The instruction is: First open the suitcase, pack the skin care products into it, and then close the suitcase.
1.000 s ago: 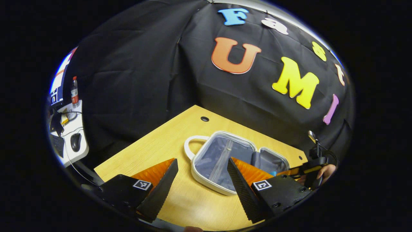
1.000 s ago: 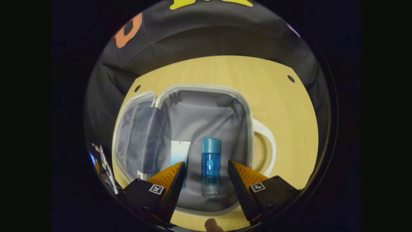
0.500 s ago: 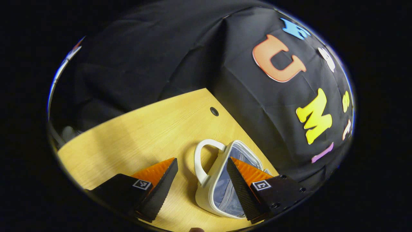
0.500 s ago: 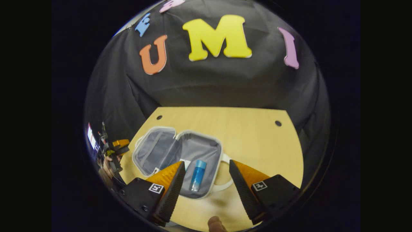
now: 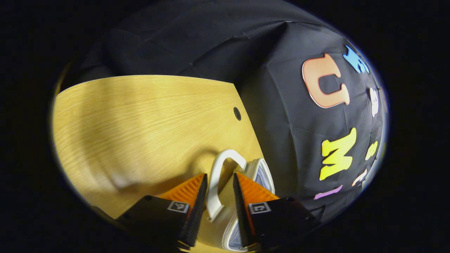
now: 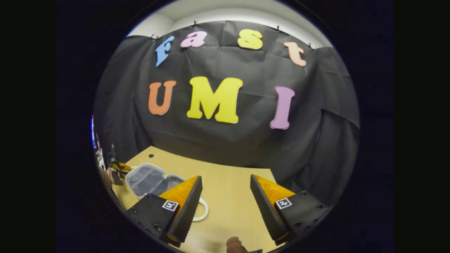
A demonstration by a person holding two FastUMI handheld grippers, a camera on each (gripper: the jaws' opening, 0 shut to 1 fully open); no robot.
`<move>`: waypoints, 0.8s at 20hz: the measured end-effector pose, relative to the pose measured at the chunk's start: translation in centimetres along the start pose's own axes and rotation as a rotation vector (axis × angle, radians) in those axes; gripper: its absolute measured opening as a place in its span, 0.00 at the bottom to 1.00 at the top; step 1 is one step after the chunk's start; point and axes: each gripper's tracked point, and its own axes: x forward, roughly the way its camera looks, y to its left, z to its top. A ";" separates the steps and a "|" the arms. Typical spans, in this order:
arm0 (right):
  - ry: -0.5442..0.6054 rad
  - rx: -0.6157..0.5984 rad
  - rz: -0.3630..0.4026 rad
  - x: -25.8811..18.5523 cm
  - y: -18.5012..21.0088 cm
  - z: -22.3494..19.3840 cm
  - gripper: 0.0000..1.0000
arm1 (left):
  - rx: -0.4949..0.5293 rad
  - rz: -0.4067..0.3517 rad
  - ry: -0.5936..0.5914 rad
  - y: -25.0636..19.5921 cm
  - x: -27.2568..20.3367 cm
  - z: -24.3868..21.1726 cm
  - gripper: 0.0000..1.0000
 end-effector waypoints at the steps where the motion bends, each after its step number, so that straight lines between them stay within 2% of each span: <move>1: -0.001 0.002 -0.006 -0.1 -0.5 -0.2 0.81 | 0.009 0.039 -0.007 0.6 0.4 0.0 0.28; 2: 0.002 0.003 -0.013 -0.1 -1.0 -0.3 0.81 | 0.014 0.077 -0.002 0.9 0.3 -0.1 0.21; 4: -0.002 0.014 -0.019 -0.2 -2.0 -0.3 0.80 | 0.043 0.110 0.001 0.4 -0.1 -0.3 0.15; 8: -0.031 0.008 -0.021 -0.2 -3.8 0.2 0.80 | 0.144 0.108 -0.046 -3.4 -1.7 0.8 0.10; 12: -0.040 -0.002 0.036 -0.5 -4.6 0.3 0.80 | 0.272 0.037 -0.115 -9.9 -4.2 1.8 0.08; 16: -0.087 -0.010 0.080 -1.2 -6.1 1.1 0.80 | 0.407 -0.044 -0.184 -17.6 -7.3 0.0 0.07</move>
